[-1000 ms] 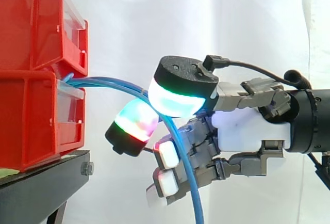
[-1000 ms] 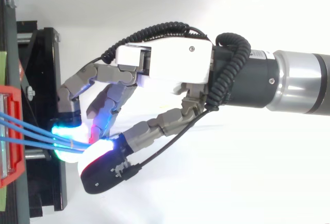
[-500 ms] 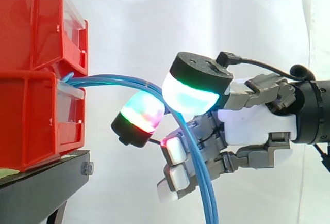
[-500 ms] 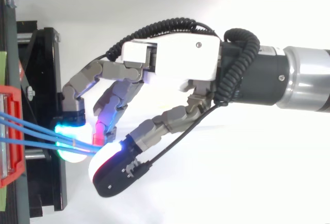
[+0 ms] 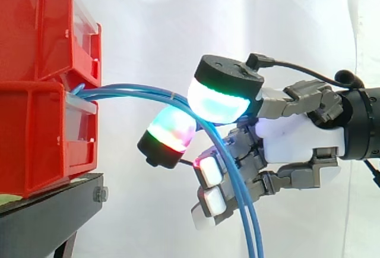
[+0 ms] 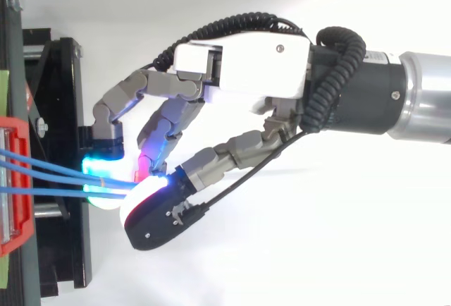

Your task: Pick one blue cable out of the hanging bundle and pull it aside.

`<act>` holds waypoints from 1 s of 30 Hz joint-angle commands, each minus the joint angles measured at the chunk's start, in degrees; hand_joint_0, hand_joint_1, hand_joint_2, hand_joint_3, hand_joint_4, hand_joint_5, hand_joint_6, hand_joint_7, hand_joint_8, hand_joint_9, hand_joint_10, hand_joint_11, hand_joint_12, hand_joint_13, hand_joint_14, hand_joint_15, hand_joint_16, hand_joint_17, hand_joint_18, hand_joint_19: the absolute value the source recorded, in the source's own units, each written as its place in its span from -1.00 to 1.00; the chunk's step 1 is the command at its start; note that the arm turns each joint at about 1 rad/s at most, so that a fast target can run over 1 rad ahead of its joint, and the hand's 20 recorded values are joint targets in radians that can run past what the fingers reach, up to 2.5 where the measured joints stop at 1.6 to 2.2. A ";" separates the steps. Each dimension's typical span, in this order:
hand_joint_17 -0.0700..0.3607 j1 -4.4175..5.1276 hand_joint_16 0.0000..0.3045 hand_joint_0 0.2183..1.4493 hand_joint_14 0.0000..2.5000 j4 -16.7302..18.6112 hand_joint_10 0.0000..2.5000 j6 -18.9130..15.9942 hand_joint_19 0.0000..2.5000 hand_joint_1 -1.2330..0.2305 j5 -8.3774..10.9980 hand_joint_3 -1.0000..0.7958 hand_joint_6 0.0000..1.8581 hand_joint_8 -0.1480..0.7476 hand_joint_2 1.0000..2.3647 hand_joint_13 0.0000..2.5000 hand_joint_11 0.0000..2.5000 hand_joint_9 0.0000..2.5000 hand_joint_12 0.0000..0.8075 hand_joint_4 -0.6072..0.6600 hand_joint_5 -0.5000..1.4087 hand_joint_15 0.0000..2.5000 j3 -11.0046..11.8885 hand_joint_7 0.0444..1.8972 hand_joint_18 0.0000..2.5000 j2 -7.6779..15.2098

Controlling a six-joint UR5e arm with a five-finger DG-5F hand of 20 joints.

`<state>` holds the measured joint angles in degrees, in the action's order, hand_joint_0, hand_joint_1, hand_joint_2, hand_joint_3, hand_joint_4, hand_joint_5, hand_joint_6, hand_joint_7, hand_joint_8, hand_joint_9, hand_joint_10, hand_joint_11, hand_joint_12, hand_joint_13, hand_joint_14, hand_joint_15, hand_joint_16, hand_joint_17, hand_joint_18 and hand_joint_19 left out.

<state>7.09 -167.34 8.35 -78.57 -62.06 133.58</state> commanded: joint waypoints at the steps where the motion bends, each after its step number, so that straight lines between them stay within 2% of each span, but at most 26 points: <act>1: -0.31 -0.06 -0.77 -0.37 -0.98 -0.01 -0.99 0.00 -0.69 -0.30 0.00 -0.16 -0.05 -0.02 -0.97 -0.19 -0.61 -0.12 -0.28 0.01 -0.56 -0.58 0.01 0.10 -0.44 0.02; 2: -0.30 -0.06 -0.76 -0.38 -0.98 -0.01 -0.98 0.00 -0.69 -0.33 0.00 -0.09 -0.04 -0.01 -0.97 -0.19 -0.60 -0.12 -0.27 0.01 -0.56 -0.58 0.01 0.11 -0.44 -0.07; 4: -0.29 -0.14 -0.76 -0.34 -0.98 -0.01 -0.99 0.00 -0.70 -0.42 0.00 -0.02 0.00 0.00 -0.97 -0.20 -0.60 -0.16 -0.26 -0.03 -0.58 -0.58 0.09 -0.02 -0.43 -0.07; 6: -0.30 -0.14 -0.76 -0.30 -0.98 -0.01 -0.98 0.00 -0.70 -0.45 0.00 -0.01 0.01 -0.02 -0.97 -0.21 -0.60 -0.17 -0.28 -0.11 -0.58 -0.58 0.09 -0.03 -0.43 -0.07; 9: -0.30 -0.23 -0.76 -0.20 -0.98 -0.01 -0.99 0.00 -0.72 -0.53 0.00 -0.09 0.02 -0.05 -0.97 -0.21 -0.59 -0.18 -0.31 -0.22 -0.60 -0.58 0.09 -0.01 -0.43 0.02; 14: -0.32 -0.41 -0.78 -0.06 -0.98 -0.09 -0.99 0.26 -0.73 -0.59 -0.18 -0.44 0.03 -0.09 -1.00 -0.21 -0.59 -0.19 -0.33 -0.30 -0.60 -0.58 0.18 0.04 -0.43 0.02; 15: -0.32 -0.50 -0.78 -0.06 -0.98 -0.27 -0.98 0.35 -0.73 -0.58 -0.61 -0.44 0.04 -0.09 -1.00 -0.21 -0.59 -0.19 -0.34 -0.30 -0.60 -0.58 0.36 0.03 -0.43 -0.07; 19: -0.33 -0.94 -0.78 -0.22 -0.98 -1.15 -0.99 0.53 -0.73 -0.58 -1.41 -0.44 0.03 -0.10 -1.00 -0.20 -0.59 -0.17 -0.34 -0.18 -0.59 -0.58 0.71 -0.06 -0.41 0.02; 20: -0.33 -0.94 -0.78 -0.29 -0.98 -1.15 -0.99 0.53 -0.72 -0.55 -1.41 -0.44 0.02 -0.08 -1.00 -0.20 -0.59 -0.16 -0.34 -0.11 -0.59 -0.58 0.71 -0.14 -0.42 0.02; 22: -0.32 -1.11 -0.78 -0.41 -0.98 -1.15 -0.99 0.62 -0.71 -0.47 -1.41 -0.44 0.01 -0.06 -1.00 -0.19 -0.59 -0.14 -0.30 -0.04 -0.58 -0.57 0.71 -0.18 -0.41 -0.07; 26: -0.24 -1.38 -0.73 -0.55 -0.98 -1.24 -0.99 0.88 -0.70 -0.21 -1.85 -0.44 -0.04 0.00 -1.00 -0.17 -0.61 -0.11 -0.23 0.03 -0.57 -0.58 0.88 -0.09 -0.38 -0.07; 30: -0.21 -1.64 -0.71 -0.57 -0.98 -1.85 -0.99 1.58 -0.68 -0.11 -2.28 -0.44 -0.06 0.02 -1.00 -0.16 -0.61 -0.10 -0.20 0.02 -0.57 -0.58 1.41 -0.08 -0.37 -0.07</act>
<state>5.62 -168.78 9.48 -80.59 -60.94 133.52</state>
